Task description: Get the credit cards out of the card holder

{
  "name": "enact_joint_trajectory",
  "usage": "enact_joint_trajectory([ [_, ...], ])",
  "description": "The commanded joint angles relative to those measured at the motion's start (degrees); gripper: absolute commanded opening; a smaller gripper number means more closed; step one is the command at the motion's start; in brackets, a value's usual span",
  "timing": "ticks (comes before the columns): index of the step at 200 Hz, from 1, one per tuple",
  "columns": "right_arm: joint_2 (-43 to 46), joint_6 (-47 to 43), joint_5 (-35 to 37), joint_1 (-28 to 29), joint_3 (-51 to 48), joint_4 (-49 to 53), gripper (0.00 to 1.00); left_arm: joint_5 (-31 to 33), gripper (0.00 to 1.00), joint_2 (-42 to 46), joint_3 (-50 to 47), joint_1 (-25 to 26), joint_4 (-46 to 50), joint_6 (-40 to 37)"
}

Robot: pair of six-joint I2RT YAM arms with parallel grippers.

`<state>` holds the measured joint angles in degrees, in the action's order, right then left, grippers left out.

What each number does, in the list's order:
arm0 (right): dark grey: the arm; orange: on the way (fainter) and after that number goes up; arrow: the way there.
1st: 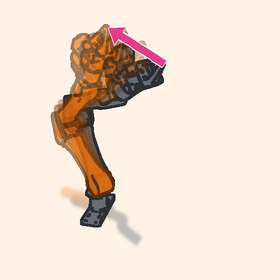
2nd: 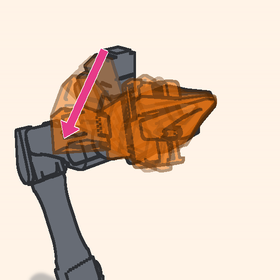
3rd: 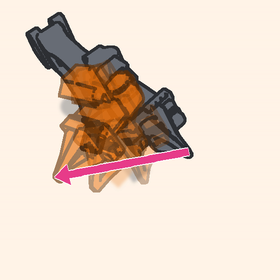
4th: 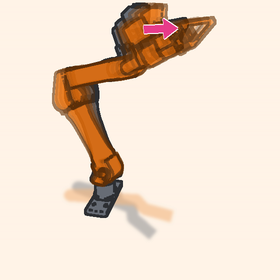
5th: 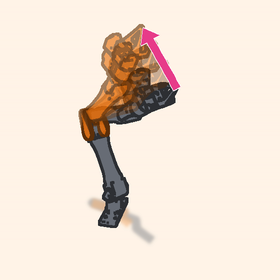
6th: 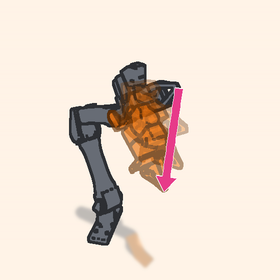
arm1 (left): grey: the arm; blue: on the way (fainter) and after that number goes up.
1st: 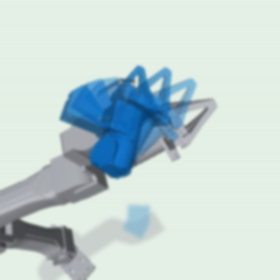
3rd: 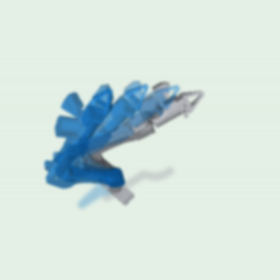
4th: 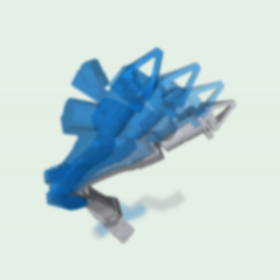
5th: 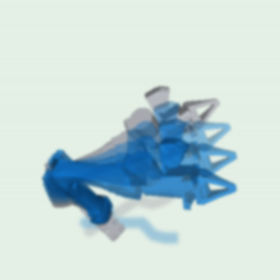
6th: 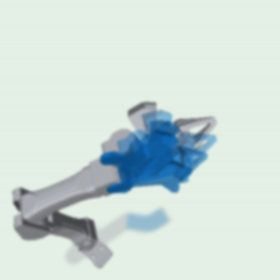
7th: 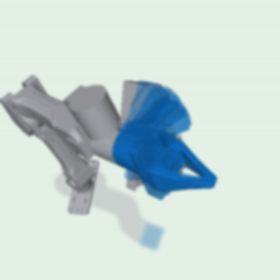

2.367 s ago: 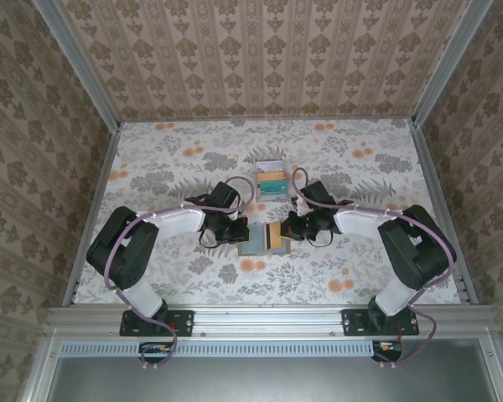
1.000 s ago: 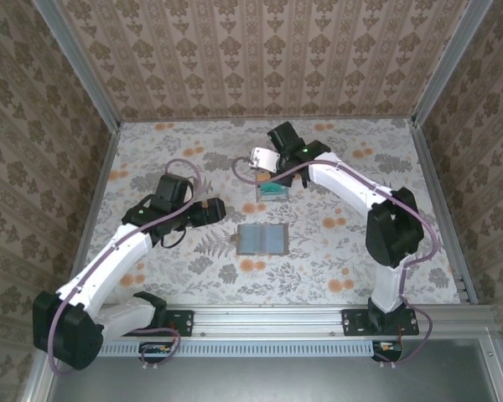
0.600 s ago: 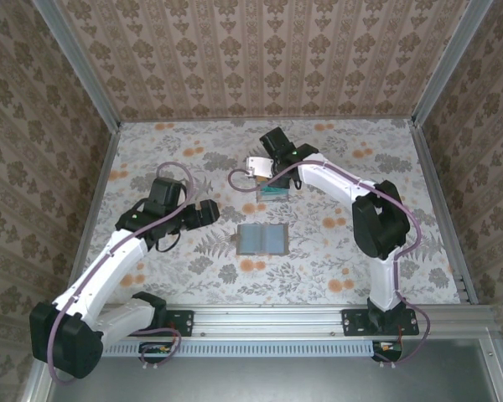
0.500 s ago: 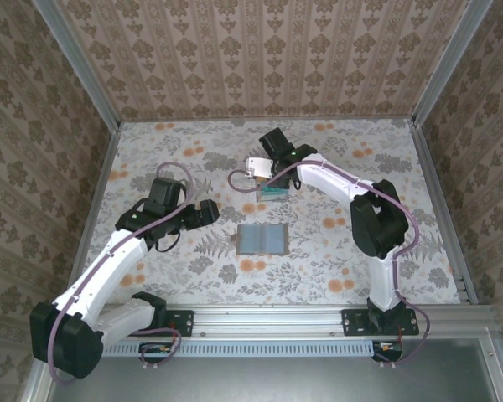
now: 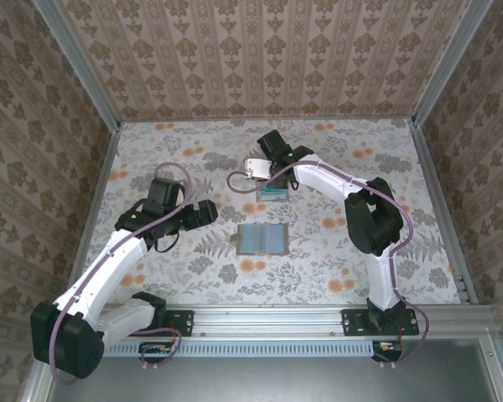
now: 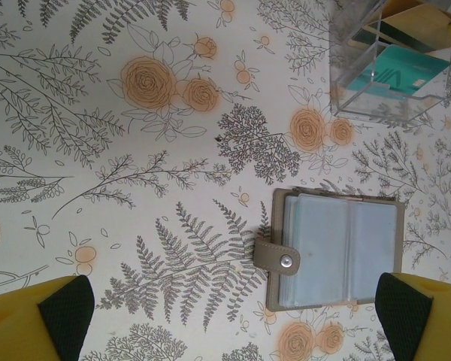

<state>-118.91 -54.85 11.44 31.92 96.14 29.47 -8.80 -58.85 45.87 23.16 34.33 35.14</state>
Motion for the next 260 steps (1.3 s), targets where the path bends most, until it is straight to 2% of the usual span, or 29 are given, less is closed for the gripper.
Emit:
enact_joint_trajectory([
  [1,-1.36,1.12,2.49,-0.36,1.93,-2.51,0.31,-0.73,1.00,0.67,-0.54,-0.39,0.65,0.55],
  [52,-0.01,4.72,5.17,-0.72,2.66,-5.43,0.33,-1.85,1.00,0.41,-1.04,-0.45,-0.47,0.64],
  [96,3.84,13.28,4.26,-1.38,2.01,-4.08,0.35,-4.23,1.00,-0.95,-1.27,-0.40,-2.59,0.78],
  [117,7.64,18.93,1.35,-1.07,-0.75,-3.54,0.35,-5.33,1.00,-1.74,-1.13,-0.14,-3.85,1.16],
  [165,19.02,42.89,-4.60,-0.55,-10.19,-2.30,0.35,-7.15,0.91,-5.29,-1.92,2.62,-8.57,5.02],
  [170,20.16,45.53,-5.27,-0.46,-11.35,-1.87,0.35,-7.04,0.90,-5.82,-1.92,4.73,-9.05,5.39],
  [209,27.24,63.62,-9.10,0.22,-20.73,2.66,0.34,-6.15,0.84,-10.90,-0.67,10.97,-11.98,7.95],
  [232,30.14,73.18,-12.57,0.55,-26.50,5.06,0.33,-7.05,0.77,-14.37,-0.20,13.35,-13.24,8.63],
  [260,32.74,83.73,-18.47,1.31,-36.03,1.81,0.31,-8.85,0.71,-18.31,0.07,15.19,-15.07,9.60],
])
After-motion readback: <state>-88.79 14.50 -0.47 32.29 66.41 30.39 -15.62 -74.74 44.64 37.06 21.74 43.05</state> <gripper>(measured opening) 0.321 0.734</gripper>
